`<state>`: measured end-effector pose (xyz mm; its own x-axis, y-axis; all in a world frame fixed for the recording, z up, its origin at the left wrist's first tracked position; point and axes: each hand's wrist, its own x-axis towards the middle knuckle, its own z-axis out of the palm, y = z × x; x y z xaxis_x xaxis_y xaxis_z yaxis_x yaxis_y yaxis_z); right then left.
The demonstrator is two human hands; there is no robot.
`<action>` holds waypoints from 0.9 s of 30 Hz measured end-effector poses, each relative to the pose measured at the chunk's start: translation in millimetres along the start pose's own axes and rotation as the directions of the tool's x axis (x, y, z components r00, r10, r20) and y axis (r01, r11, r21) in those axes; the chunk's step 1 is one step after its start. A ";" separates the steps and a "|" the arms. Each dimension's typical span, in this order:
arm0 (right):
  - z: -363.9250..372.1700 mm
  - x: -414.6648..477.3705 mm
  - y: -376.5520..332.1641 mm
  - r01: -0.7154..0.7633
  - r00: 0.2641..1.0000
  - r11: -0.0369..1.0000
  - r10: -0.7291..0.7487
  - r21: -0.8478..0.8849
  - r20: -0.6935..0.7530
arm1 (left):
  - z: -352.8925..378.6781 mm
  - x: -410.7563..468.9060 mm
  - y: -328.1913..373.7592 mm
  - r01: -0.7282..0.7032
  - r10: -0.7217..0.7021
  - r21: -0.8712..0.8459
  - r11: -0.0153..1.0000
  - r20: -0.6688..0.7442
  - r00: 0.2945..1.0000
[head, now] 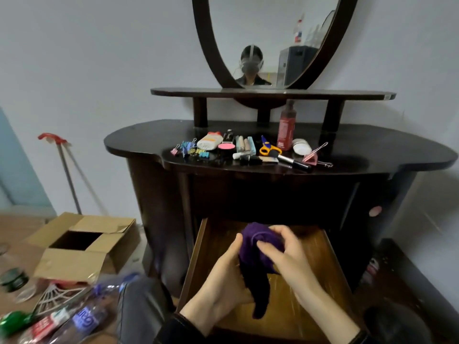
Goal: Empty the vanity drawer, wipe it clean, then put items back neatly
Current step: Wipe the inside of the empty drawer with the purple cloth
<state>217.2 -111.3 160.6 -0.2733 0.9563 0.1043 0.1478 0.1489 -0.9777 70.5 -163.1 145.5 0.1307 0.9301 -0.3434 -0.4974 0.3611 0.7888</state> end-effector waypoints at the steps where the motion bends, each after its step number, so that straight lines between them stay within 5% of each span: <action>1: 5.9 -5.7 9.7 -0.015 0.999 0.999 0.017 -0.030 0.044 | -5.4 3.3 -2.8 0.011 -0.012 -0.034 0.999 -0.026 1.000; 4: 7.4 -16.5 33.0 -0.019 0.968 0.988 0.057 -0.153 0.245 | -16.8 15.0 -11.9 -0.047 0.047 0.005 0.999 -0.179 0.983; 7: -4.9 -19.2 43.6 -0.107 0.946 0.989 0.133 -0.104 0.294 | -26.7 19.8 -13.8 -0.157 0.255 0.342 0.926 -0.262 0.931; 9: -12.1 -16.4 47.1 -0.142 0.962 0.987 0.156 -0.081 0.225 | -33.1 20.8 -9.0 -0.214 0.341 0.542 0.813 -0.143 0.929; 12: -13.8 -8.9 50.7 -0.285 0.930 0.956 0.259 0.068 0.261 | -37.8 20.6 1.1 -0.297 0.255 0.505 0.810 0.152 0.955; 15: -5.5 -3.6 62.5 -0.560 0.800 0.716 0.334 0.417 0.499 | -38.9 25.9 3.9 -0.384 0.298 0.502 0.775 0.246 0.922; 18: 2.6 0.6 77.3 -0.693 0.709 0.495 0.335 0.524 0.621 | -43.3 33.0 -4.3 -0.476 0.418 0.646 0.597 0.256 0.872; 22: 11.8 8.6 85.4 -0.734 0.655 0.567 0.444 0.373 0.612 | -58.7 42.5 -17.6 -0.439 0.498 0.897 0.044 0.362 0.788; 23: 12.4 10.0 88.3 -0.749 0.644 0.567 0.497 0.344 0.582 | -63.5 44.6 -17.9 -0.427 0.494 0.904 -0.012 0.377 0.784; 27: 6.0 18.6 97.8 -0.745 0.663 0.596 0.616 0.299 0.425 | -91.4 52.5 -6.2 -0.372 0.507 0.928 0.025 0.309 0.805</action>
<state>220.9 -80.4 65.8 -0.4943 0.6188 -0.6105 0.0071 -0.6994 -0.7147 2.0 -122.7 76.0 0.1178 0.9524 0.2810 0.7349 -0.2740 0.6204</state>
